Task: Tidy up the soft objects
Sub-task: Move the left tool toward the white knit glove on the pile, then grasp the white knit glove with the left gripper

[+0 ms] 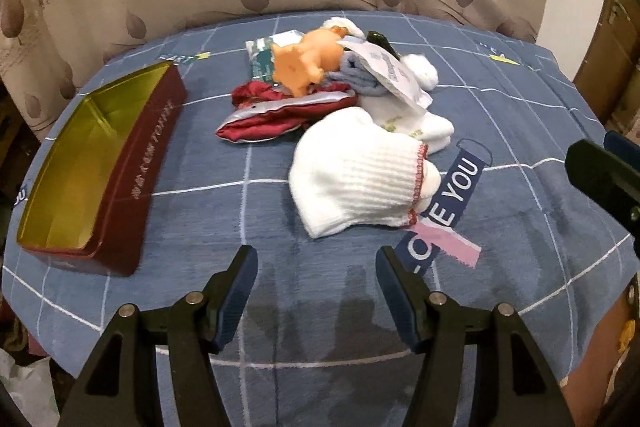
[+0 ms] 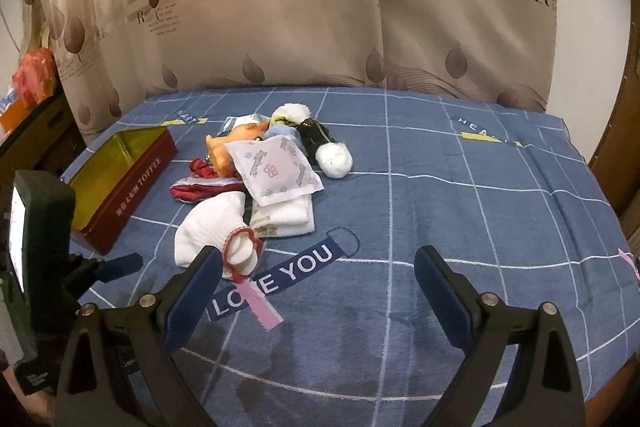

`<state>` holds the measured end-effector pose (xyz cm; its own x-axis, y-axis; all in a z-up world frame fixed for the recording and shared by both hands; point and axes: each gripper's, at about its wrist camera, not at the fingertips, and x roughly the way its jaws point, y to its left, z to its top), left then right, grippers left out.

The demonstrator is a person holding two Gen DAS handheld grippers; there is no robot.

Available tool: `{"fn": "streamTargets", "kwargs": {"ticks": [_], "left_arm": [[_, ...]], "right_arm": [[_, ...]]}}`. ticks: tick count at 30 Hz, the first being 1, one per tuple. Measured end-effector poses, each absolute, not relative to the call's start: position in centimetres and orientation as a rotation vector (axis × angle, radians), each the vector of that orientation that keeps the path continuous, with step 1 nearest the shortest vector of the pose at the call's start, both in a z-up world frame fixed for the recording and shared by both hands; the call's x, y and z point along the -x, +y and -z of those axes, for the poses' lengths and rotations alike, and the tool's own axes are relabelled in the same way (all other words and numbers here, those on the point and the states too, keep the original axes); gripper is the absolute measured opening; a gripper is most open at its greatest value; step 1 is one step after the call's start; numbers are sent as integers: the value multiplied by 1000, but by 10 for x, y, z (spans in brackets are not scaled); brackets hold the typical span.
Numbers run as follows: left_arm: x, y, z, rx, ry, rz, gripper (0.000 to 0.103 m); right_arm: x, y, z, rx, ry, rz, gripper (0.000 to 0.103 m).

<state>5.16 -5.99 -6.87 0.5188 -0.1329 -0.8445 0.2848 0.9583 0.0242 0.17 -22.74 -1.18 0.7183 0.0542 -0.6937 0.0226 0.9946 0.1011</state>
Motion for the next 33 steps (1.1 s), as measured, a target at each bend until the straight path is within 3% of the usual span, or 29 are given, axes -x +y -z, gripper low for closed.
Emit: {"fn": "streamTargets", "kwargs": {"ticks": [26,30,33], "left_arm": [[-101,-99,83,-192,961,374,66],[-100,-93,86,-154,945,409,43],[-97,-91,83,-151,926,438,32]], "right_arm": [[-12,-242,35,-134,836,-6,95],[-14,-242,39,-133,836,2,95],[-18,-237,39,-108,829,-4,95]]}}
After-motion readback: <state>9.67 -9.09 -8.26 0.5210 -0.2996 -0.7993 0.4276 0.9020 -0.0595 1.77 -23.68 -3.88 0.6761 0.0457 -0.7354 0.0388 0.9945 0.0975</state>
